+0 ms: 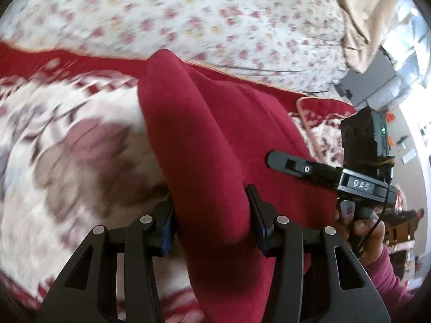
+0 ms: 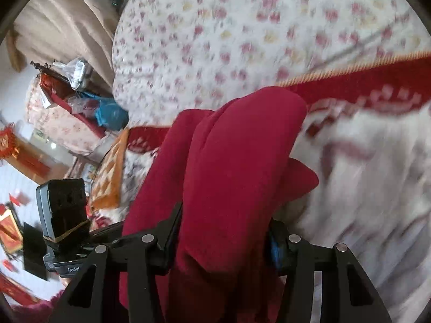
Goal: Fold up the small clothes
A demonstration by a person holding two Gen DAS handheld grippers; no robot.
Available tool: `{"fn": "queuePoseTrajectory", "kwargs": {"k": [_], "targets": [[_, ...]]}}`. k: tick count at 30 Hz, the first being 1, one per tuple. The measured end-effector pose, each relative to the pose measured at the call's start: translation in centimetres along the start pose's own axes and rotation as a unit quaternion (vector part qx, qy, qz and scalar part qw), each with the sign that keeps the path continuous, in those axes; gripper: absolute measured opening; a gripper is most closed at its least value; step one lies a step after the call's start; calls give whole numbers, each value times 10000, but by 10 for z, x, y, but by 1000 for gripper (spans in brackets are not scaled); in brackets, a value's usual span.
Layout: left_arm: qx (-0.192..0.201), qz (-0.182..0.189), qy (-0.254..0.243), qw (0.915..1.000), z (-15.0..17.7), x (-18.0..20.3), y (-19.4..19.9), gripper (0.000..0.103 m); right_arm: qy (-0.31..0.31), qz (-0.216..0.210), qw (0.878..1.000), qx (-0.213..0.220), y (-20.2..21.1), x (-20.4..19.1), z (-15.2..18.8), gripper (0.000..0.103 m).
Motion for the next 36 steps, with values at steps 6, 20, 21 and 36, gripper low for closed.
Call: {"fn": "queuePoseTrajectory", "kwargs": {"k": [6,20,21,36], "targets": [[13,-218,351,9991,26,-35,-1,53,166,868,9951,-446,-18,-3,24,59],[779,-1404,0,9870,24,-22,9,54,1866,2598,9470,-311,-29,-52,68,54],[811,-1455,-17,9860,25,-20,9,54,1807,2631,9471,-345,-36,-44,70,54],[1360,-2075,-63,9687,41,-8,37,54,1143,2504,9587,715,18,-71,88,72]]}}
Point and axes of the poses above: each gripper's, at about its wrist camera, not at the fingertips, and y roughly against the way its jaws point, x to its right, z to its underside, the point moved 5 cm from there along -y, roughly the way its jaws point, and after that the axes turned 10 degrees about -x, right-handed, at the moved point
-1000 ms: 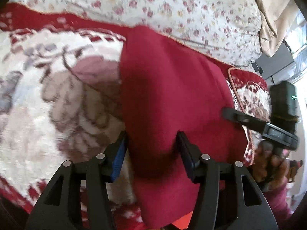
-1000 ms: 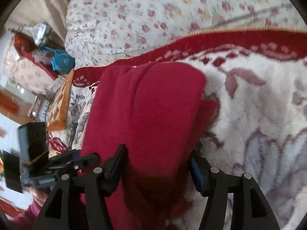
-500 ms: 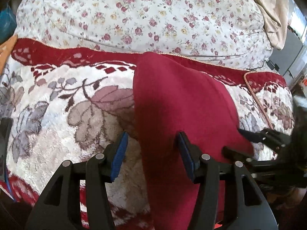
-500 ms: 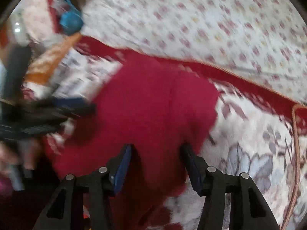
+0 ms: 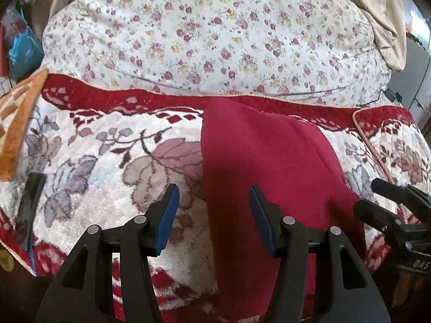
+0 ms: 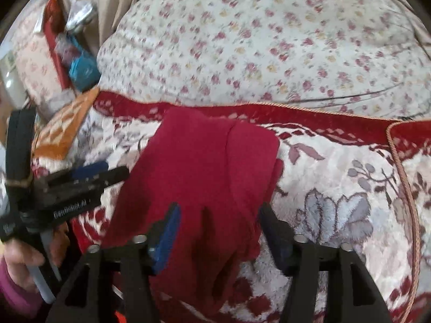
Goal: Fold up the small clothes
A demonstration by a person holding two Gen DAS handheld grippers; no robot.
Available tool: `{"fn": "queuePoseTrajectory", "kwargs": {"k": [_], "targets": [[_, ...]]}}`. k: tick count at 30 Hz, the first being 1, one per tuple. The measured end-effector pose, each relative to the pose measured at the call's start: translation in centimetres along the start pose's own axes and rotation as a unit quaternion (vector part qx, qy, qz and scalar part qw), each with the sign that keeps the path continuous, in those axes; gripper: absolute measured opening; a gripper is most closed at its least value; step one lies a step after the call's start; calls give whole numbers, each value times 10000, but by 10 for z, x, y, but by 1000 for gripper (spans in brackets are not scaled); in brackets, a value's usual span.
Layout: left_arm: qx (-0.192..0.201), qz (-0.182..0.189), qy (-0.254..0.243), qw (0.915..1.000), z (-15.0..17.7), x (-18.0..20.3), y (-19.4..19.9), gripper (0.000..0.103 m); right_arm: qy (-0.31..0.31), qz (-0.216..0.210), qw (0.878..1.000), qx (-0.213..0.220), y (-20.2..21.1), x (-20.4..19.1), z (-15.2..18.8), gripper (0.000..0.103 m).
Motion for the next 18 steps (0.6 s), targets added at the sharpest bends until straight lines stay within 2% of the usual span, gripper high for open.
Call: {"fn": "queuePoseTrajectory", "kwargs": {"k": [1,13,18], "targets": [[52,-52,-20,10000,1,0,3,54,-28,28,10000,42,1,-3,-1,77],[159,-96,30,9998,6,-1,14,54,-129,414,9989,198,-2,-12,-3,77],[207,-183,54,9996,6,-3,15,54,-217,425,9987,184,-4,-10,-4,78]]}}
Point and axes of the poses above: each gripper's, at about its wrist camera, not at the fingertips, and y roughly against the way its jaws point, x to its right, z to its underside, the point moved 5 cm from there along -y, roughly the way its jaws point, and after that the axes turned 10 degrees about -x, right-handed, at the moved point
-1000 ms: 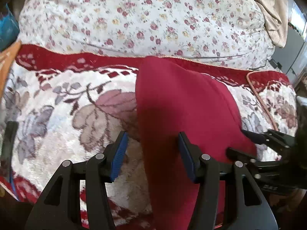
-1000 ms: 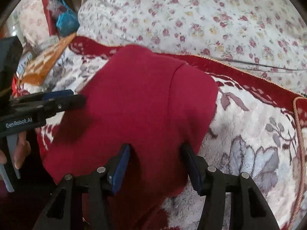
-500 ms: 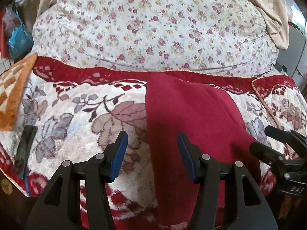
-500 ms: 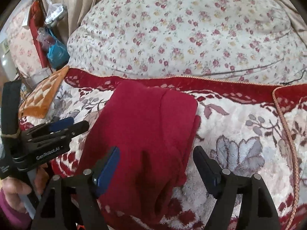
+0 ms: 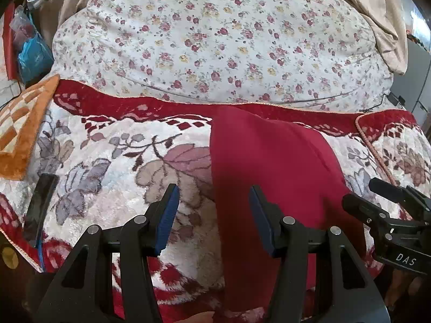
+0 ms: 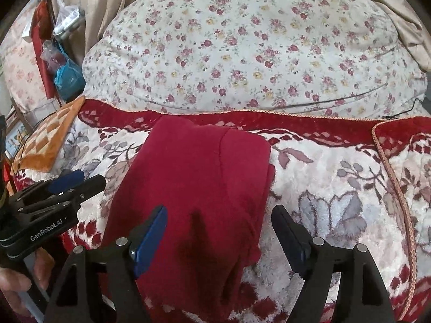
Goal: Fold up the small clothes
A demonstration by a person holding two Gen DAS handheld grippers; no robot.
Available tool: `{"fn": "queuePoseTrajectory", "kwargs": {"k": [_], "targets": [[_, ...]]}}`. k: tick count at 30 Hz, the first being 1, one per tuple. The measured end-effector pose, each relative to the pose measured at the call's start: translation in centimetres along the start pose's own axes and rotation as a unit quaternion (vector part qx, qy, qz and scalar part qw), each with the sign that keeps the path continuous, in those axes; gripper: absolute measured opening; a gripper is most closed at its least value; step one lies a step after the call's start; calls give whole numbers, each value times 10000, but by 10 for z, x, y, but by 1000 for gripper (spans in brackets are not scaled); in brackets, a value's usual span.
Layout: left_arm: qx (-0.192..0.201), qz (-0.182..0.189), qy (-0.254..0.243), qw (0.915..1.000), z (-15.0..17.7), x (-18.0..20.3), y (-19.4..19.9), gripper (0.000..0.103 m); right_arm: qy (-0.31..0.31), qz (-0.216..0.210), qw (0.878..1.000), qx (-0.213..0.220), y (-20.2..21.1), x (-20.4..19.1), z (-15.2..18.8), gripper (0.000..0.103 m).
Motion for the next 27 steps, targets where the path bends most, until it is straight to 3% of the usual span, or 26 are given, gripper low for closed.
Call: {"fn": "queuePoseTrajectory", "kwargs": {"k": [27], "targets": [[-66,-110,99,9999,0,-6,-7,54,73,-32,9999,-145,-14,-6,-1,79]]}}
Point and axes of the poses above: each gripper's, at about its wrist camera, not at the fingertips, and y roughly against the way its jaws point, x to its right, z to its underside, the point moved 5 cm from there along -y, roughly the way its jaws point, and after that the axes turned 10 degrees about -x, right-handed, at the moved point
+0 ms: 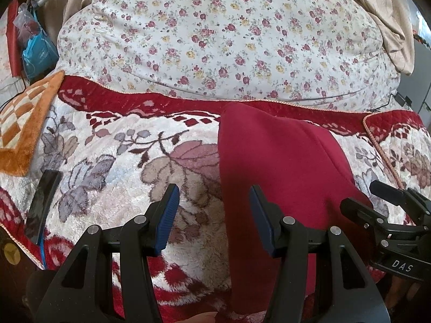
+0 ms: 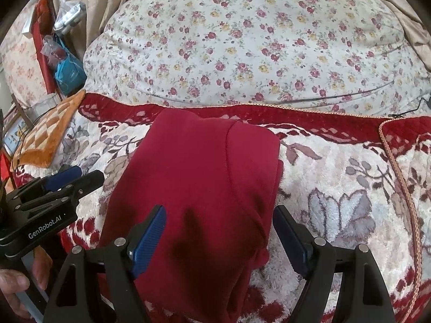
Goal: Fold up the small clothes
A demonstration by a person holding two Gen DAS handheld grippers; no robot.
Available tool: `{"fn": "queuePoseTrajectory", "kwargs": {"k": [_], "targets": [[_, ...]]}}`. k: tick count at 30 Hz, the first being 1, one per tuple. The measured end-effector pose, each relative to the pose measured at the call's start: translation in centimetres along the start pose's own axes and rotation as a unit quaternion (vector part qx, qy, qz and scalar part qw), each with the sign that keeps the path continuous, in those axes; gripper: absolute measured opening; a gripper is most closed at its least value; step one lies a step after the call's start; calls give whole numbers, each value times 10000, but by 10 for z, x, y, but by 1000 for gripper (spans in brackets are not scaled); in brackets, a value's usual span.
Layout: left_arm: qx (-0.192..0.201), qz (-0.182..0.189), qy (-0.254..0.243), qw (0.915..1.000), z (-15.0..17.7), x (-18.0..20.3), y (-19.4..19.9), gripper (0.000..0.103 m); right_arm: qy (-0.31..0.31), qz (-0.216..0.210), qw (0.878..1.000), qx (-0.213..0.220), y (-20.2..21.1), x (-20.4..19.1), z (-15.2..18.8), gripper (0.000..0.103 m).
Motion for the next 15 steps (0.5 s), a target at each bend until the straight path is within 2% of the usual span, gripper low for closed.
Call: {"fn": "queuePoseTrajectory", "kwargs": {"k": [15], "targets": [[-27,-7,-34,10000,2,-2,-3,54,2,-4,10000,-52,-4,2,0,79]]}}
Point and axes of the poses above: each gripper's, at about its wrist camera, not at the fingertips, and y roughly against the way its jaws point, x to its right, z to its underside, the point moved 5 cm from there along -y, roughly the way its jaws point, and after that the axes turned 10 degrees about -x, right-handed, at the moved point
